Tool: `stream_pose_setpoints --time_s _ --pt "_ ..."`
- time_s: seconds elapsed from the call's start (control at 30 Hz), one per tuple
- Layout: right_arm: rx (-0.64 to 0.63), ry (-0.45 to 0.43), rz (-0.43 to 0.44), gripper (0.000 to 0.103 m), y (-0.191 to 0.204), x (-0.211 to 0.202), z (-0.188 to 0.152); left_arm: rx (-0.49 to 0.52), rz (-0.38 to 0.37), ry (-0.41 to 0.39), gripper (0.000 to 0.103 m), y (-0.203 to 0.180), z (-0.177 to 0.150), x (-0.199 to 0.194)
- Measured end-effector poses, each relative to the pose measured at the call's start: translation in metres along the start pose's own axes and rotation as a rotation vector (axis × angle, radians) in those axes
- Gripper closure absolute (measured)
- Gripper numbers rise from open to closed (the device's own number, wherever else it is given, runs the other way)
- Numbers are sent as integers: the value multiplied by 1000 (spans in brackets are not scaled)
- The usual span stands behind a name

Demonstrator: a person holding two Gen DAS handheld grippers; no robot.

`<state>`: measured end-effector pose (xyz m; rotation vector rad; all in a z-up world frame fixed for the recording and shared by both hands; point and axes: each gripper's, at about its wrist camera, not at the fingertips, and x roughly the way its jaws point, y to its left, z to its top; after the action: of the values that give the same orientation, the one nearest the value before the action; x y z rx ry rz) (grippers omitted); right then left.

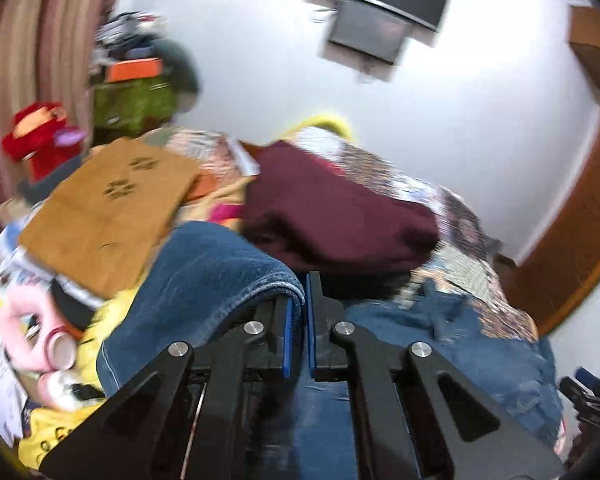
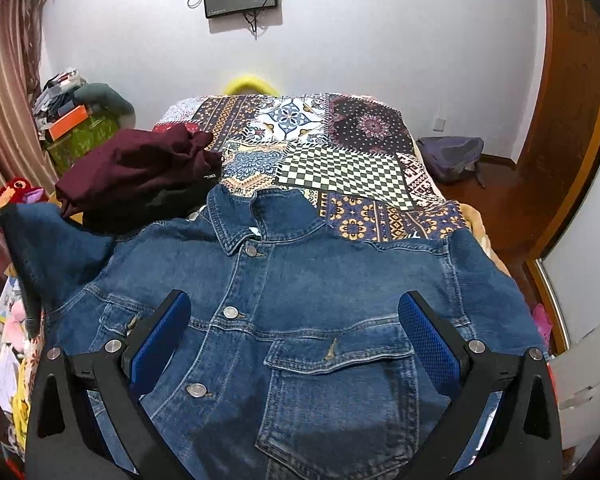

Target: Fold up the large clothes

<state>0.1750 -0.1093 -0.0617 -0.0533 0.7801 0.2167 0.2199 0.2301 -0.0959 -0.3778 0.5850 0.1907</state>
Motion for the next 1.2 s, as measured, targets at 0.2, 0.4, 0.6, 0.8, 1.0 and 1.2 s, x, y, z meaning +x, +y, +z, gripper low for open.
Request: stream_pose_setpoints --time_s 0.2,0.4,0.6,0.8,1.0,1.2 --pt "6 -11 -2 0 -8 -7 -5 139 -64 113 98 -63 -32 30" --pt "13 -14 2 0 -12 -12 -10 175 -127 339 98 -93 -81 73" --pt "5 -17 -1 0 -11 -15 -13 168 -148 504 93 -100 -128 87" --pt "-3 -24 3 0 -6 -17 -13 136 -157 464 57 -88 -119 54" --pt "-20 -31 3 0 4 -16 -11 21 -127 345 43 -40 -85 9" --pt "-39 -24 0 0 13 -11 -11 -174 -87 292 39 25 -67 -1"
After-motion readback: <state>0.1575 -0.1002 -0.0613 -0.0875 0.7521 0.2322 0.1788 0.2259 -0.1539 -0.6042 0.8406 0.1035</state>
